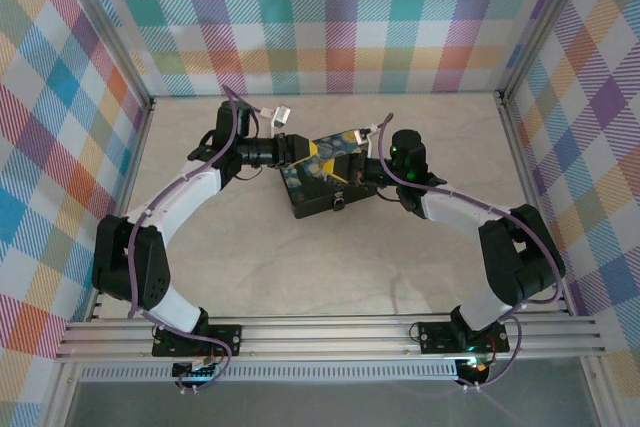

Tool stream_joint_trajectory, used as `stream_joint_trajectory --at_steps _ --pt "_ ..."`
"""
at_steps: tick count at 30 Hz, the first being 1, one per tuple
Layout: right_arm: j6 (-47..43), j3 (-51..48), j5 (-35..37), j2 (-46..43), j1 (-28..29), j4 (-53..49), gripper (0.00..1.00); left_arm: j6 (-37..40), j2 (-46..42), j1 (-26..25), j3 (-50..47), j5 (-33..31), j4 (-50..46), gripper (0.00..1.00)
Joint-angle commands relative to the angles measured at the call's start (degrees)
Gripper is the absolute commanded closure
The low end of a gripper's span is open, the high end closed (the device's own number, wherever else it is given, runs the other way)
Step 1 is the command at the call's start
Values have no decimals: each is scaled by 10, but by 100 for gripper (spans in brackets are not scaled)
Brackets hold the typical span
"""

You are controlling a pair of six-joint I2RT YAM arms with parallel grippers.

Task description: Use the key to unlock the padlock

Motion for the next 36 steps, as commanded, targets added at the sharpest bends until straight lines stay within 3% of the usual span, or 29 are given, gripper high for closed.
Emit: stream_joint_trajectory --at_steps 1,12,28,30,36 --pt "-14 29 -29 -9 2 3 98 10 3 6 15 26 0 62" --pt "-3 52 -46 11 11 13 98 13 0 2 5 36 8 62" --pt "7 57 -48 17 11 11 97 14 -1 2 -8 52 24 100" --pt "10 56 -47 16 11 15 95 10 -3 2 -11 49 30 100" --pt "44 19 -25 3 0 76 72 -46 -10 2 -34 0 83 100"
